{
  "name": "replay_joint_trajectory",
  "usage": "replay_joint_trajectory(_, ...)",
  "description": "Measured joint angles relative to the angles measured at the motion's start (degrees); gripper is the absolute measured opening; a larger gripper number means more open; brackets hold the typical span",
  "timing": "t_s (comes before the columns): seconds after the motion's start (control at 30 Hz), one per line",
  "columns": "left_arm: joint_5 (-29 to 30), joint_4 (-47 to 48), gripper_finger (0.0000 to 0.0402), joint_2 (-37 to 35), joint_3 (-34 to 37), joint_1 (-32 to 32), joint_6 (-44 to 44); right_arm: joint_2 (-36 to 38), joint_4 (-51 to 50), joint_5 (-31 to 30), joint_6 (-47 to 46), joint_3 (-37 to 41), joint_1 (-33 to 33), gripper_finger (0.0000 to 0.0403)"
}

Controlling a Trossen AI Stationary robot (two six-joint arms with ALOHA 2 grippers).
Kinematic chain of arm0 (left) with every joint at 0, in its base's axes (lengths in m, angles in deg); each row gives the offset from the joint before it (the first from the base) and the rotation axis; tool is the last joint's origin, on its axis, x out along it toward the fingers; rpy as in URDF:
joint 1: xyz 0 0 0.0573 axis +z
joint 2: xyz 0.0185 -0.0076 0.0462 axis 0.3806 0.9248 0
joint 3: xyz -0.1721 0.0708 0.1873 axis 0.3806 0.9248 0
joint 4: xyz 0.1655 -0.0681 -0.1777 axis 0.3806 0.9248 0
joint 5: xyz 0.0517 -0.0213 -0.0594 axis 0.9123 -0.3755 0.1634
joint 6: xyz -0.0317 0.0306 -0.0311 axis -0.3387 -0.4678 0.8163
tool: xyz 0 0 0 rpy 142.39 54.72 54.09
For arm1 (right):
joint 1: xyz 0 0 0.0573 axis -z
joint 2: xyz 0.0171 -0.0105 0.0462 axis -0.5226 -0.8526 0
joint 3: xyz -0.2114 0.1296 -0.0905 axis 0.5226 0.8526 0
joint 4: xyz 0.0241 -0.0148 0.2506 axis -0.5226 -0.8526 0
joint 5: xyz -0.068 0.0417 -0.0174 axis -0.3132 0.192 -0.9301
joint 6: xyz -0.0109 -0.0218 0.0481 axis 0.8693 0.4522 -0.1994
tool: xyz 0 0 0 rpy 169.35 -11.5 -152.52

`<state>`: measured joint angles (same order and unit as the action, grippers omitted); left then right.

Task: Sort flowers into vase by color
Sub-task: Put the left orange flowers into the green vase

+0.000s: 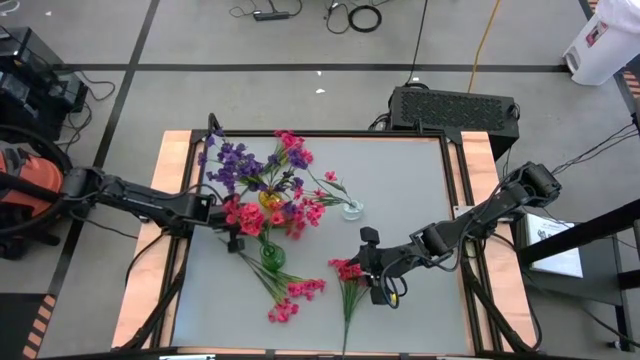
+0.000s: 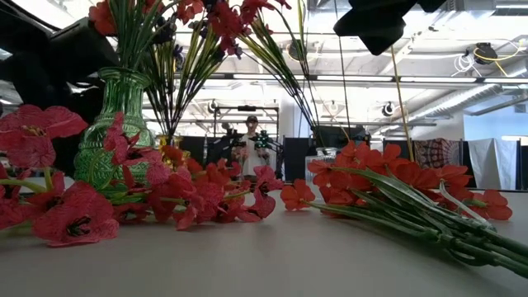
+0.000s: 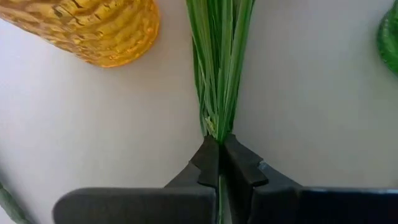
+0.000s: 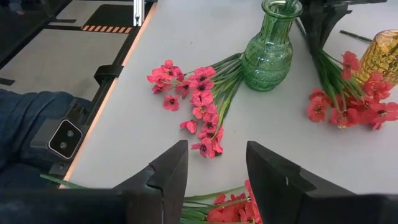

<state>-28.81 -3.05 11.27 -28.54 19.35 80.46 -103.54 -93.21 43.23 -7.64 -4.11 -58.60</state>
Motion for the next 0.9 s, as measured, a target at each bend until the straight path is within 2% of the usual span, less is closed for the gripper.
replay_joint_trajectory(0.13, 0.31, 3.32, 0.0011, -2.87, -0.47, -1.14, 0.45, 0.00, 0.01, 0.00, 0.00, 0.00, 0.00, 0.0155)
replay_joint_trajectory(0.23, 3.51, 7.90, 0.0011, -4.97, -2.65, -2.46, 3.11, 0.00, 0.00, 0.00, 0.00, 0.00, 0.00, 0.0155)
replay_joint_trajectory(0.43, 5.64, 9.46, 0.0011, -8.14, -5.53, -4.79, 6.77, 0.00, 0.04, -0.74, -0.01, 0.00, 0.00, 0.0155)
replay_joint_trajectory(0.63, 8.94, 15.59, 0.0011, -9.39, -8.73, -7.24, 11.67, 0.02, 0.02, -1.09, -0.01, 0.00, 0.00, 0.0155)
replay_joint_trajectory(0.9, 11.51, 20.10, 0.0011, -9.44, -14.34, -11.42, 12.05, 0.01, 0.00, -1.11, -0.02, 0.00, 0.00, 0.0155)
